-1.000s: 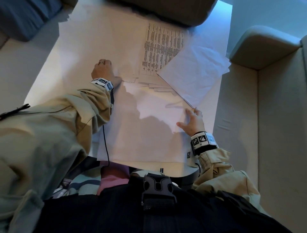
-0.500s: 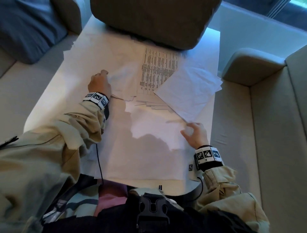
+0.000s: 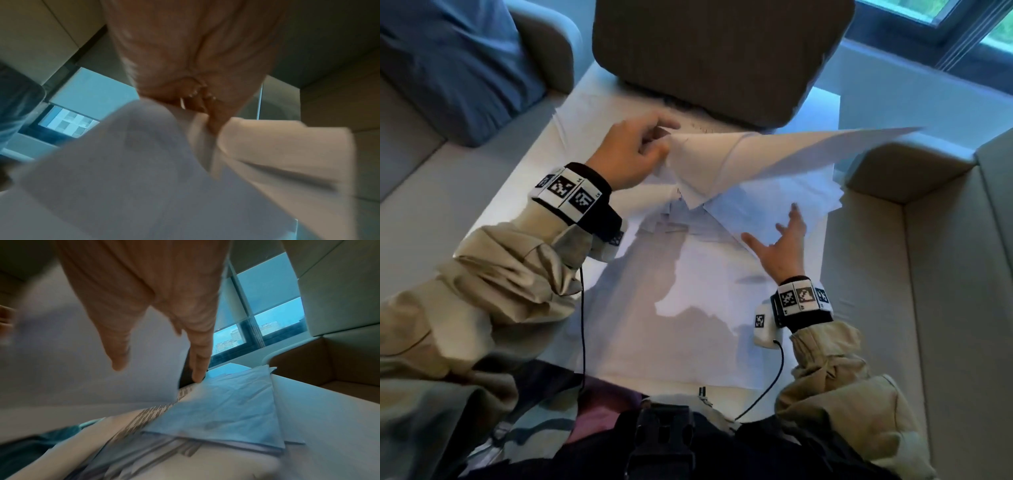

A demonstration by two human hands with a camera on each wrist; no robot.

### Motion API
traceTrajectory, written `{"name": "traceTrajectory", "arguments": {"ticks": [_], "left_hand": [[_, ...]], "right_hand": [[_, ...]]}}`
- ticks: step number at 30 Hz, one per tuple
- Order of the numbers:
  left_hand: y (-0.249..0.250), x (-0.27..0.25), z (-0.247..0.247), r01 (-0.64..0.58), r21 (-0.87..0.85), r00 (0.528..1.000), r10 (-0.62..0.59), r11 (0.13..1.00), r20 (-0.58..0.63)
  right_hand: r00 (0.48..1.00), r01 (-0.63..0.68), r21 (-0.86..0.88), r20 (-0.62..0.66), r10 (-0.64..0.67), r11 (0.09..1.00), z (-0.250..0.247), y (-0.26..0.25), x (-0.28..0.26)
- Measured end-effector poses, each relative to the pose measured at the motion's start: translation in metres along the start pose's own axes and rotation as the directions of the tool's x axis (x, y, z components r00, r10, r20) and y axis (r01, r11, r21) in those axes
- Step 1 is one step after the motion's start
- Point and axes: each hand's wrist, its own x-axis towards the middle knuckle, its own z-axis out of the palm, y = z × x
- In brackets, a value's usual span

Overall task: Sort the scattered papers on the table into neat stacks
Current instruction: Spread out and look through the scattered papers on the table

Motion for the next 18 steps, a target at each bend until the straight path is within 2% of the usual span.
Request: {"name": "traceTrajectory", "arguments": {"ticks": [4,6,8,9,13,16,18], "left_hand": [[0.000,-0.007,0.002,-0.025,-0.062,0.987,0.034,0.998,0.159],[-0.003,-0.012,0.003,-0.016,-0.071,0.972,0.032,0.997,0.232],[-0.009,-0.015,0.007,0.007,-0.113,0.961,0.025,0.994,0.277],[-0.012,-0.015,0.008,0.019,-0.134,0.961,0.019,0.991,0.277],[-0.032,-0.016,0.019,0.116,-0.195,0.962,-0.062,0.974,0.266],[-0.039,-0.022,0.023,0.221,-0.240,0.945,-0.147,0.945,0.291],[-0.044,-0.027,0.025,0.284,-0.201,0.926,-0.214,0.937,0.310]], "right_hand": [[0.951,-0.090,0.095,-0.286,0.114,0.991,-0.033,-0.001,0.019],[0.920,-0.023,0.185,-0.381,0.093,0.983,-0.057,-0.003,0.025],[0.920,0.093,0.365,-0.388,0.060,0.926,-0.076,-0.005,0.026],[0.933,0.100,0.437,-0.354,0.069,0.894,-0.082,-0.005,0.025],[0.955,-0.030,0.476,-0.245,0.165,0.879,-0.075,0.008,0.027],[0.937,-0.081,0.499,-0.257,0.237,0.863,-0.063,0.013,0.028],[0.918,-0.115,0.516,-0.273,0.289,0.849,-0.057,0.016,0.030]]}}
